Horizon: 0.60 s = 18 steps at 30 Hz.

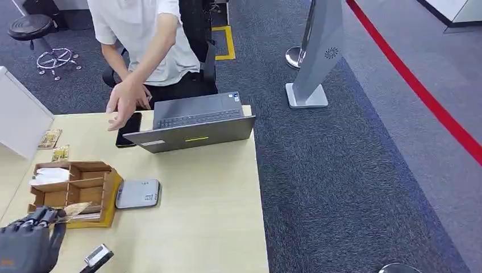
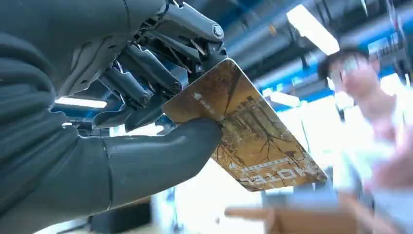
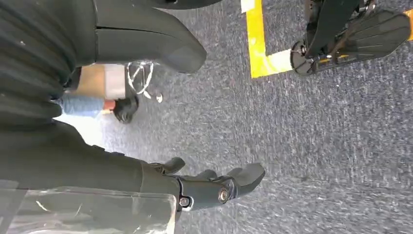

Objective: Pass the card to the sensor for recognition and then transmit it.

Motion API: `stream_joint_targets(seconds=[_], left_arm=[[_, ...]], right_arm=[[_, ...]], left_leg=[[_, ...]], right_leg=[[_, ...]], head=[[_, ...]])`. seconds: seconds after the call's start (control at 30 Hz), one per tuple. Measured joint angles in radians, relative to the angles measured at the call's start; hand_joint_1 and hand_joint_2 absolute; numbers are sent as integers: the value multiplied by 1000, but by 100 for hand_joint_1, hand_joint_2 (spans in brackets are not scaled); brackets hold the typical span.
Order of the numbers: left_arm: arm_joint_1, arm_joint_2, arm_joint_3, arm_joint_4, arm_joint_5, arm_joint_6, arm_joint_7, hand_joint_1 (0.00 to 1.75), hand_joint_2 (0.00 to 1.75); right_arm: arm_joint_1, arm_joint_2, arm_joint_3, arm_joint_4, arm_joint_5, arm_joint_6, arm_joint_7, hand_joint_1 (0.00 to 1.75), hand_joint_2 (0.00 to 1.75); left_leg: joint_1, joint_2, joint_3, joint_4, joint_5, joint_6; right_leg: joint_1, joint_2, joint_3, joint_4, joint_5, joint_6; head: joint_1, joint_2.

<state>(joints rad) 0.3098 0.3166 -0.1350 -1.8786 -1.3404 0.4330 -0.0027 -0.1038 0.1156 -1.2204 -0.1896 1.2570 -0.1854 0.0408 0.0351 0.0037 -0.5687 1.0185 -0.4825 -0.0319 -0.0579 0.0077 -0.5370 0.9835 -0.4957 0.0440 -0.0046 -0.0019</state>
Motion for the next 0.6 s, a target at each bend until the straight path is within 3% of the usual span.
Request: stream_joint_targets(seconds=[0.1, 0.2, 0.3, 0.4, 0.6], left_arm=[[-61, 8, 0, -41, 40, 16, -31, 175, 175], [-311, -16, -1, 33, 53, -5, -31, 175, 175], [-560, -48, -6, 218, 33, -14, -20, 175, 175], [-805, -101, -34, 469, -17, 19, -11, 175, 175], [-1014, -189, -80, 778, -58, 81, 11, 175, 175]], right_arm=[[-1, -1, -2, 0, 14, 5, 0, 0, 175], [-8, -1, 6, 0, 62, 21, -4, 0, 175], [-24, -1, 29, 0, 99, 29, -6, 0, 175], [-38, 0, 51, 1, 130, 39, 2, 0, 175], [-53, 3, 76, 1, 148, 40, 19, 0, 175]], left_leg=[[0, -2, 1, 0, 0, 0], [0, -12, -5, 0, 7, 1], [0, -11, -6, 0, 12, 0], [0, -11, -9, 0, 17, 1], [-1, -3, -11, 2, 17, 2]], right_leg=[[0, -3, -4, -1, 0, 0], [0, -14, -3, -1, 2, 0], [0, -12, -5, -1, 8, -1], [0, -9, -5, -1, 14, 2], [0, -1, -8, -1, 18, 1]], head=[[0, 0], [2, 0], [-2, 0], [2, 0], [2, 0]])
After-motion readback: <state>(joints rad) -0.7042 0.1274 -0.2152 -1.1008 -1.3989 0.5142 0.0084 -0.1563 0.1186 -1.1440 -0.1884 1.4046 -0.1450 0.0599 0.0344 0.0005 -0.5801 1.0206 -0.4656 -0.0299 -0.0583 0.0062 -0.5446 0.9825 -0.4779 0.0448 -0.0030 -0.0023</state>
